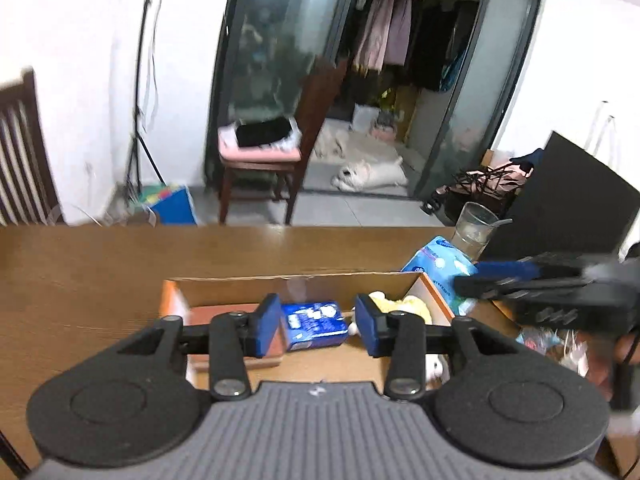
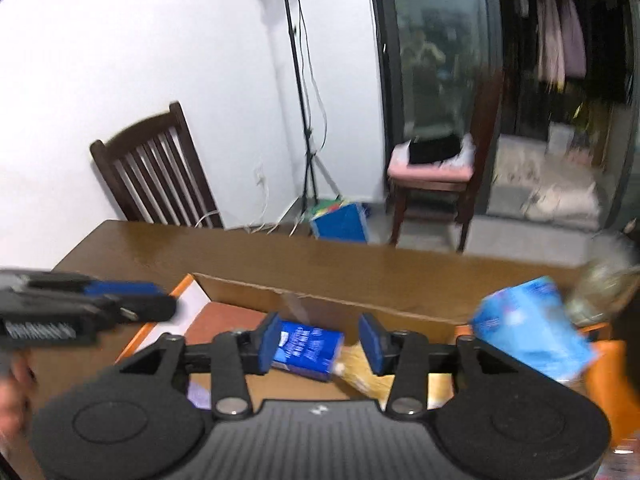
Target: Organize soft objects
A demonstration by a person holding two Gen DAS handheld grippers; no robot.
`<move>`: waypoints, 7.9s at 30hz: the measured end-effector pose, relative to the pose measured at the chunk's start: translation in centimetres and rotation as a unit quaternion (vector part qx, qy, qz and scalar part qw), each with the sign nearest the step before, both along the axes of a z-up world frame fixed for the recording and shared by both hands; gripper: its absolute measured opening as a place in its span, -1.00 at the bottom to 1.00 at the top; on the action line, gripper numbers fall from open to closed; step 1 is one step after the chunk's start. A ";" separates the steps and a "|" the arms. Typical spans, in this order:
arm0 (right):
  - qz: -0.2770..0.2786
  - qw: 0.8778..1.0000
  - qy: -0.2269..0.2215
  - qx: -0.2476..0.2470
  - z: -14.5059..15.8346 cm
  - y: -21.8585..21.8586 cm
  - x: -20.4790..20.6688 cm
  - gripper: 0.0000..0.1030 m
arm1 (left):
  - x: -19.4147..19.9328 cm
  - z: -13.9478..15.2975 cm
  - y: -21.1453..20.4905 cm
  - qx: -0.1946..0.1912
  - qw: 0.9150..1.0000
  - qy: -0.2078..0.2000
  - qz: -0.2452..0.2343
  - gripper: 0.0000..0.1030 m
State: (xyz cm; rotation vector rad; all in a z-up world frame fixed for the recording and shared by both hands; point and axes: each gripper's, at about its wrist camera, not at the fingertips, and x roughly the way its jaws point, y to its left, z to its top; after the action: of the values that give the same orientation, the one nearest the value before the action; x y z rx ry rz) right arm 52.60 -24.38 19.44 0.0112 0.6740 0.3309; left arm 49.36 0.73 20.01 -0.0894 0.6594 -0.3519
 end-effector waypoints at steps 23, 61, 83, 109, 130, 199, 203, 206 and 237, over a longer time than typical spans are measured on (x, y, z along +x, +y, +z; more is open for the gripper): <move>0.048 0.987 -0.151 0.008 -3.4 -3.5 -31.5 0.33 | -32.3 -8.0 1.4 0.004 0.988 -0.150 0.022 0.63; -0.026 0.998 -0.015 0.049 -15.6 -5.3 -15.4 -0.57 | -18.9 -16.1 -9.0 0.074 0.994 -0.078 -0.032 -0.34; -0.045 0.993 -0.061 0.089 -13.6 -6.7 -26.1 -0.64 | -26.7 -14.5 -1.9 0.022 0.998 -0.050 0.026 -0.51; 0.059 0.982 0.023 0.180 -6.9 1.2 -7.5 -0.62 | -0.4 -7.1 0.6 0.063 0.997 -0.053 -0.003 -0.52; 0.002 0.982 0.139 0.131 -10.3 6.3 3.5 0.08 | 4.2 -11.0 1.0 0.139 0.990 0.023 -0.007 0.14; -0.019 0.985 0.015 0.169 -16.0 -7.1 -27.0 -0.19 | -21.1 -16.5 -6.0 -0.132 0.989 0.069 -0.006 -0.20; -0.029 0.987 0.018 0.156 -17.1 -6.2 -27.6 -0.47 | -21.5 -18.0 -5.8 -0.144 0.987 0.077 -0.011 -0.42; -0.033 0.985 0.018 0.171 -17.7 -6.5 -27.9 -0.57 | -21.7 -18.5 -5.4 -0.154 0.985 0.072 -0.017 -0.48; -0.043 0.996 -0.065 -0.039 -8.6 -4.6 -9.6 -0.11 | -2.7 -13.0 -9.2 -0.096 0.994 0.042 -0.040 -0.08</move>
State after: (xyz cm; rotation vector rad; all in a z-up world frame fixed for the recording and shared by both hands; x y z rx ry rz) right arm 42.99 -28.95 10.89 -0.0559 0.5558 0.2209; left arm 46.67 -8.48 6.99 -0.2622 0.7123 -0.4900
